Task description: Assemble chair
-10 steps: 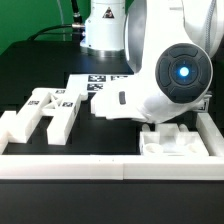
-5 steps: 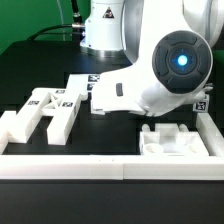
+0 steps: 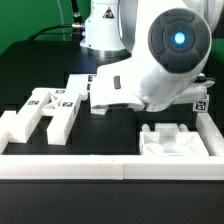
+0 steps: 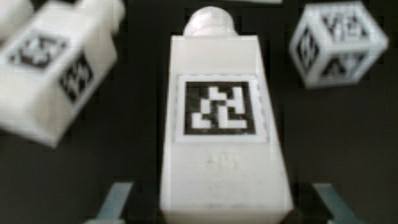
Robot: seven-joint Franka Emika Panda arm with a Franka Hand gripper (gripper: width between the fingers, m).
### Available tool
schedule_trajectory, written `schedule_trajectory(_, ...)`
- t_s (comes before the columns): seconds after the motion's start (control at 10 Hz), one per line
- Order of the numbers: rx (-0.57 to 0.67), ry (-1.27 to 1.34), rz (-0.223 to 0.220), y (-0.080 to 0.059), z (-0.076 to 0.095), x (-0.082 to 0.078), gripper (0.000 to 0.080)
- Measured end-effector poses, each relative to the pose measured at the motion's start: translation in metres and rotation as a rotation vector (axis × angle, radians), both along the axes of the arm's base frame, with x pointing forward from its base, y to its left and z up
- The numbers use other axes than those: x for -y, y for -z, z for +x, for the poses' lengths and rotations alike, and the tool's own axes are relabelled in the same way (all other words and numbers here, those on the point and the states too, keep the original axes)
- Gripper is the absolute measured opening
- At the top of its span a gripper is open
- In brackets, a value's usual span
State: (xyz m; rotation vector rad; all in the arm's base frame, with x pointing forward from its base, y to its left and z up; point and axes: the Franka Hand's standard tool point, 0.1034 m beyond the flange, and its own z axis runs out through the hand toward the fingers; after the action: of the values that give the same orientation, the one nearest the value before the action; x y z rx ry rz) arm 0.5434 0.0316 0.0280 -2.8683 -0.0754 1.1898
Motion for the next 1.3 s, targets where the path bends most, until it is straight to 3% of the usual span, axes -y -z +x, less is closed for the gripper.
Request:
schedule_trajectory(0.1,0.072,0.003,0.000,-0.004,0.003,0.000,0.0290)
schedule_trajectory(0.6,0.353,0.017,0.010,-0.065,0.045,-0.001,0.0290)
schedule_trajectory(0.7,0.406,0.019,0.011,-0.069,0.048,0.000,0.0290)
schedule_trajectory(1.3,0.825,0.032,0.002,-0.067,0.067,0.004,0.0290)
